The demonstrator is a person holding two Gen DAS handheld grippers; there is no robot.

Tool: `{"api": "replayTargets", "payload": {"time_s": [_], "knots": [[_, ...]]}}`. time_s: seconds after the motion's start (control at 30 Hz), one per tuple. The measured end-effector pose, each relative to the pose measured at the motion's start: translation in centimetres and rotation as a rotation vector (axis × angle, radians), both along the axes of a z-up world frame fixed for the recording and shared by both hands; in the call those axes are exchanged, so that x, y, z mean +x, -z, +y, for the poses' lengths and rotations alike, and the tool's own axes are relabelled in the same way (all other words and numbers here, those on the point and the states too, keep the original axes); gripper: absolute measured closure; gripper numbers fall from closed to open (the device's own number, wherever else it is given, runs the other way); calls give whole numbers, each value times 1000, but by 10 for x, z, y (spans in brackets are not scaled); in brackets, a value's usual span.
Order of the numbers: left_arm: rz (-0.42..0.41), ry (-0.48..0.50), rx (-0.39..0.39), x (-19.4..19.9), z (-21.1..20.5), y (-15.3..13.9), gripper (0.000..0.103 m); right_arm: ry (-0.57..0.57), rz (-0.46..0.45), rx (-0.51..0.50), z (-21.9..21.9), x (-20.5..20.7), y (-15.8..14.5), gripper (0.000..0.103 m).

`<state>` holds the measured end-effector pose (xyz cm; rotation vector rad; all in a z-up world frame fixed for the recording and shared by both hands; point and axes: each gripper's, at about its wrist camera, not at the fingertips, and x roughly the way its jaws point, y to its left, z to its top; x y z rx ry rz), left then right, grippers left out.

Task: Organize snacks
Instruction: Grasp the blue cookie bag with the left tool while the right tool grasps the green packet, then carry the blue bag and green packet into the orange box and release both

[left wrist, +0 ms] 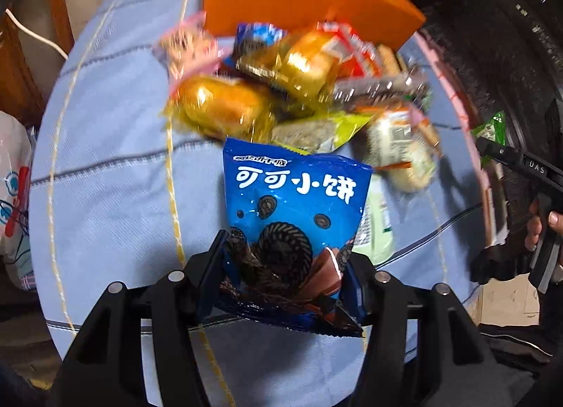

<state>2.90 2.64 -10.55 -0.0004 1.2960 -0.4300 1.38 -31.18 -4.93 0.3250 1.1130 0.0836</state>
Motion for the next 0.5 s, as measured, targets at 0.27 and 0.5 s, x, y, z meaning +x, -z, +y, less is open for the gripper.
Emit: {"api": "replayTargets", "payload": {"time_s": [0.27, 0.5], "knots": [[-146, 19, -54, 9, -6, -61, 47, -68, -106, 29, 26, 39, -44, 72], [-268, -13, -78, 71, -15, -107, 46, -59, -222, 48, 30, 93, -77, 72]]}}
